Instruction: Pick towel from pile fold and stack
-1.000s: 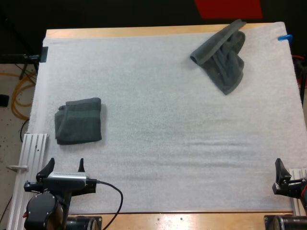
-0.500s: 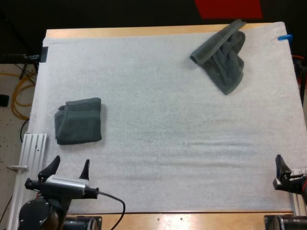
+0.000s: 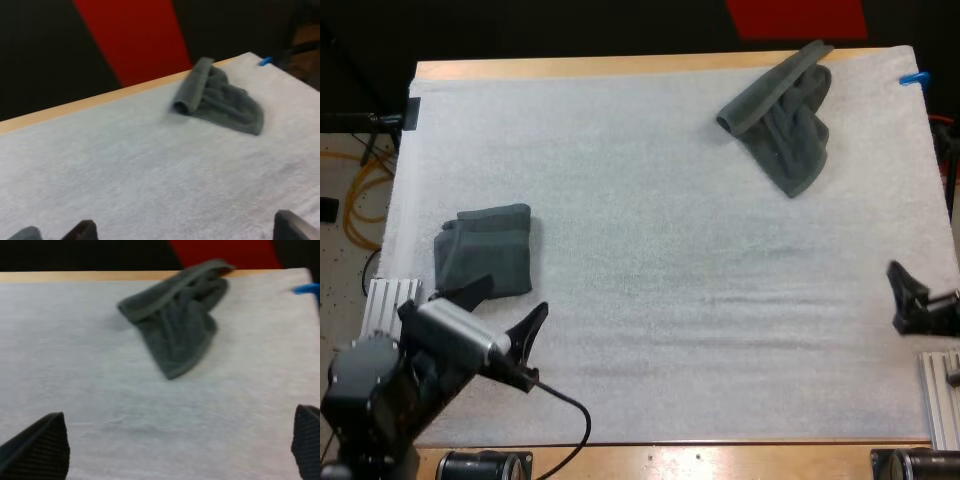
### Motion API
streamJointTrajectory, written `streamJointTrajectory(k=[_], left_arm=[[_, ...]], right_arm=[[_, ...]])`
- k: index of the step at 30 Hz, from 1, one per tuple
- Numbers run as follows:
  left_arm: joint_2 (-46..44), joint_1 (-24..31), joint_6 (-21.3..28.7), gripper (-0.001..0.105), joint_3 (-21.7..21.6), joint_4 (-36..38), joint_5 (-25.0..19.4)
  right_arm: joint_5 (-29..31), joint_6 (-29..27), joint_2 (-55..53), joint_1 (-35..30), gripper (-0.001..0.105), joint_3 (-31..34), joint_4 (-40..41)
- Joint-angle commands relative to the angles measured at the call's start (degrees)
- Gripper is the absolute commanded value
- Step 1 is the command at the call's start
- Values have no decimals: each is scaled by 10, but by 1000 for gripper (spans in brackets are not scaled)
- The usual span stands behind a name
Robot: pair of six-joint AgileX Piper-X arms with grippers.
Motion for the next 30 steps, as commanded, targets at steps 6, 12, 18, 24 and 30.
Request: streamJointTrajectory(k=[6, 12, 18, 24, 30], left_arm=[[34, -1, -2, 66, -19, -7, 43], [36, -1, -2, 66, -19, -7, 52], [36, -1, -5, 66, -19, -7, 55], [36, -1, -18, 66, -19, -7, 55], [36, -1, -36, 66, -19, -7, 66]], right_arm=[[-62, -4, 130, 18, 87, -32, -86], [-52, 46, 290, 29, 87, -67, -184], [-19, 102, 447, 36, 87, -127, -223], [-2, 182, 587, 54, 87, -181, -224], [-12, 248, 688, 60, 87, -213, -237]])
